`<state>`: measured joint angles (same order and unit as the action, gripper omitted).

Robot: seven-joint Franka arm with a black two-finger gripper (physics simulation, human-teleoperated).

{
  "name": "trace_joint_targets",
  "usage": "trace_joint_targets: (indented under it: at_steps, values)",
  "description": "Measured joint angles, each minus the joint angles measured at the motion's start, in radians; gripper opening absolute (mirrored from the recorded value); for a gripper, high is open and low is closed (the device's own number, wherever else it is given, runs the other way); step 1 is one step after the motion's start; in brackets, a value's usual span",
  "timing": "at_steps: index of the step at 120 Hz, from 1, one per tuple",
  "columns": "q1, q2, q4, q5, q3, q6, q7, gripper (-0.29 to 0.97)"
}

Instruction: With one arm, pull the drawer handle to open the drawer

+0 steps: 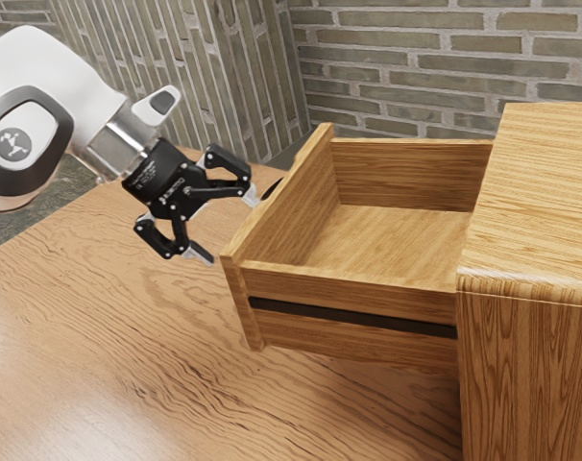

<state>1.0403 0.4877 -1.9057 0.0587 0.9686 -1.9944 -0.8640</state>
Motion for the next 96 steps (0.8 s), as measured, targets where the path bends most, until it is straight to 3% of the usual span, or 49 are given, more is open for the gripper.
trace_joint_targets:
  at_steps: [96]
  values:
    - [-0.033,0.008,0.002,-0.003,-0.022,0.013,0.009,0.66]
